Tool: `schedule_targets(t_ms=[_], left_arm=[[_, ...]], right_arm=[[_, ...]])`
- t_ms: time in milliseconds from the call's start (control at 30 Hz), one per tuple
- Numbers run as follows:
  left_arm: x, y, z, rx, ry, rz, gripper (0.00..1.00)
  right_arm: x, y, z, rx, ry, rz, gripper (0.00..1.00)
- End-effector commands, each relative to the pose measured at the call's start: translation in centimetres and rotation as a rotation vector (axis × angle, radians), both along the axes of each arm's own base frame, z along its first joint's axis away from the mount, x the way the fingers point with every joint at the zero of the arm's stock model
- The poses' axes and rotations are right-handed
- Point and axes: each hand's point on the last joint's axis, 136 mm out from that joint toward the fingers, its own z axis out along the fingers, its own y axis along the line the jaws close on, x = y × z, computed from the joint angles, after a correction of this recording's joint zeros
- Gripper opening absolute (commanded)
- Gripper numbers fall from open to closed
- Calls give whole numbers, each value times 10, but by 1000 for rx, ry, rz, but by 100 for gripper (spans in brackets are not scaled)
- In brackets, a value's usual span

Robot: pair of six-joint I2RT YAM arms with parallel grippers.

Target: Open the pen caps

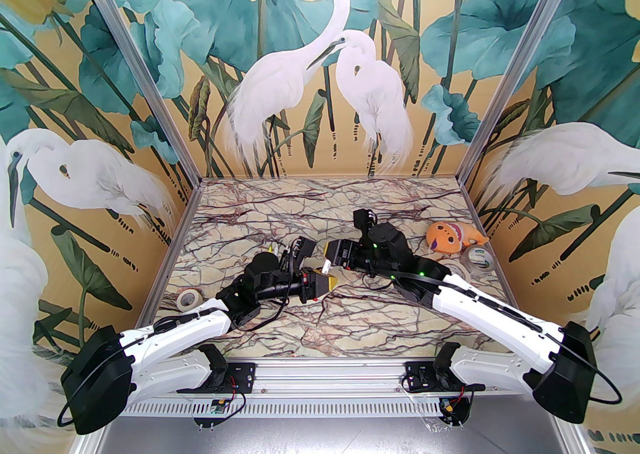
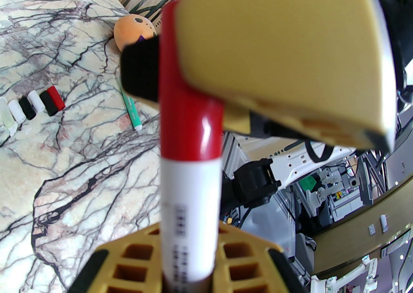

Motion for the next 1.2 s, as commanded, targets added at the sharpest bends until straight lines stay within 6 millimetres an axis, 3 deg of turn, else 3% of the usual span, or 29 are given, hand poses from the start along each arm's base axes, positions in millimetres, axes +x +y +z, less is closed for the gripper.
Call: schedule_targets(t_ms=[0,333,633,867,1167], left_arm=[[-5,-1,4,1,-19,-36,12],[-9,-7,6,-2,-18,-63,11],[-10,-12,4,4,-14,-70,11],[-9,-13,6,0,-14,-70,11],[-9,-12,6,2,-10,-67,10]], right_arm=[[-1,7,7,15,3,25,45],[2,16,6,44,14,38,41],[2,18,6,45,17,45,29],[1,19,4,36,23,53,30],[1,17,4,27,17,50,17]])
